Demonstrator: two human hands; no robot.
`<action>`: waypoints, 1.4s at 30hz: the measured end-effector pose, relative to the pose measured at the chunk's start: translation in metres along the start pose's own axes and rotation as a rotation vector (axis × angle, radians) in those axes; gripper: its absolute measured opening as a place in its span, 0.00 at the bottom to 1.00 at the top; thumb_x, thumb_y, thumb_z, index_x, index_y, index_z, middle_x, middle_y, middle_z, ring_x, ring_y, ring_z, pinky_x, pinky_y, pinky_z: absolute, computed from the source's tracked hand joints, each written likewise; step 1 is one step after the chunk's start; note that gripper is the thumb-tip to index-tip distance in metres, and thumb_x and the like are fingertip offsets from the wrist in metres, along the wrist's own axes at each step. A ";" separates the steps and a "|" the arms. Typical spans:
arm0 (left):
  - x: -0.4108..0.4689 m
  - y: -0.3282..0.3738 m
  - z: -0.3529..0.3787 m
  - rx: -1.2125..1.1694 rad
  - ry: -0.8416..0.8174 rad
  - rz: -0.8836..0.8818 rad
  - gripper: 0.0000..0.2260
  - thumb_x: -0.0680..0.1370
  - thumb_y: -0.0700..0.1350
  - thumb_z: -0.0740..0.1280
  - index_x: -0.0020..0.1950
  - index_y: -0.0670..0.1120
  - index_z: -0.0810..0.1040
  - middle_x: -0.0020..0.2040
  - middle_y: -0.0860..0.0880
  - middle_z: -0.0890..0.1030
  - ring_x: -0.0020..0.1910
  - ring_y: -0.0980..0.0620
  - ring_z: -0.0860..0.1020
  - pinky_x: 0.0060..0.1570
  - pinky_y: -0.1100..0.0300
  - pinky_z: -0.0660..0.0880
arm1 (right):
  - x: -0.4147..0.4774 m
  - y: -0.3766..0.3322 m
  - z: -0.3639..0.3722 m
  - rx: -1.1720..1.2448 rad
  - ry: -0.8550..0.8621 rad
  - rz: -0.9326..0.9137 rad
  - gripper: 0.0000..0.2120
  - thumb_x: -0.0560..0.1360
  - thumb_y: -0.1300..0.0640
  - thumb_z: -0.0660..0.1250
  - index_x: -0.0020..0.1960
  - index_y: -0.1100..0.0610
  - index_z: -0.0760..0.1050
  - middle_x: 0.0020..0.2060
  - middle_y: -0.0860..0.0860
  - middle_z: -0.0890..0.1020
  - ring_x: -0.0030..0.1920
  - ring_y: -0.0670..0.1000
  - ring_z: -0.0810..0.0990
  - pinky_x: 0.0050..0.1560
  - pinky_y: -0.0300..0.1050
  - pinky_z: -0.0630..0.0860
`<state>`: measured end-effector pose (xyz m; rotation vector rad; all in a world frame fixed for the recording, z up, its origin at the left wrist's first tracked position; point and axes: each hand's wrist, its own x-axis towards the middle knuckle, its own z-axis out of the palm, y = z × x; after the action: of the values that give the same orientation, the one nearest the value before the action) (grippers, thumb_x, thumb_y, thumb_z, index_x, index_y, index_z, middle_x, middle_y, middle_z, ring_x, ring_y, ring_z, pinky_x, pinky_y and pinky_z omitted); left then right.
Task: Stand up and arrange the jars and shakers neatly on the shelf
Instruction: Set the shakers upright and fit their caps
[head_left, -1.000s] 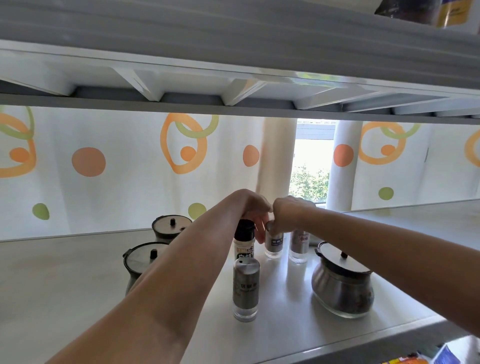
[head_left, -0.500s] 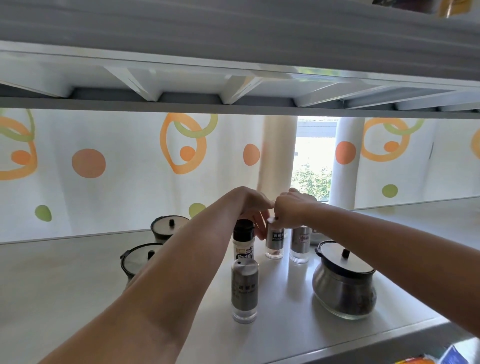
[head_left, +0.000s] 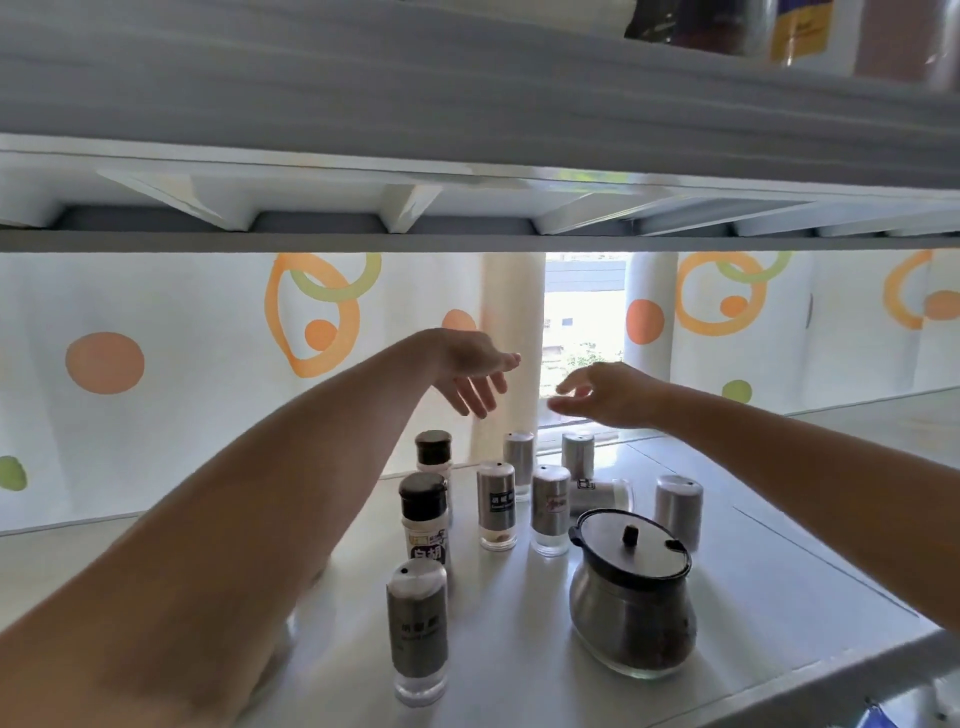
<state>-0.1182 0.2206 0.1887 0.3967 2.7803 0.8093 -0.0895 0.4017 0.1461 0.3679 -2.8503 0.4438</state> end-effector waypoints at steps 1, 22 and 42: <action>0.004 0.007 0.001 -0.018 0.021 0.044 0.24 0.82 0.54 0.51 0.62 0.37 0.74 0.59 0.38 0.79 0.57 0.41 0.80 0.56 0.50 0.76 | -0.001 0.013 -0.004 0.008 0.014 0.019 0.22 0.76 0.45 0.63 0.61 0.59 0.77 0.61 0.55 0.79 0.62 0.55 0.75 0.64 0.49 0.70; 0.060 0.042 0.086 0.144 -0.213 -0.174 0.35 0.80 0.63 0.44 0.65 0.36 0.74 0.64 0.33 0.75 0.64 0.38 0.75 0.63 0.49 0.73 | -0.017 0.094 0.032 0.394 -0.213 0.243 0.17 0.67 0.60 0.75 0.55 0.64 0.80 0.55 0.61 0.81 0.50 0.54 0.80 0.48 0.45 0.77; 0.076 0.036 0.098 -0.016 -0.263 -0.241 0.37 0.79 0.64 0.46 0.60 0.31 0.74 0.63 0.30 0.74 0.51 0.37 0.79 0.45 0.53 0.76 | -0.014 0.105 0.050 0.551 -0.215 0.261 0.08 0.62 0.64 0.78 0.38 0.61 0.80 0.32 0.53 0.80 0.36 0.50 0.76 0.41 0.41 0.70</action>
<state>-0.1549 0.3217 0.1174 0.1475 2.5137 0.6687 -0.1149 0.4855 0.0679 0.1349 -2.9468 1.3240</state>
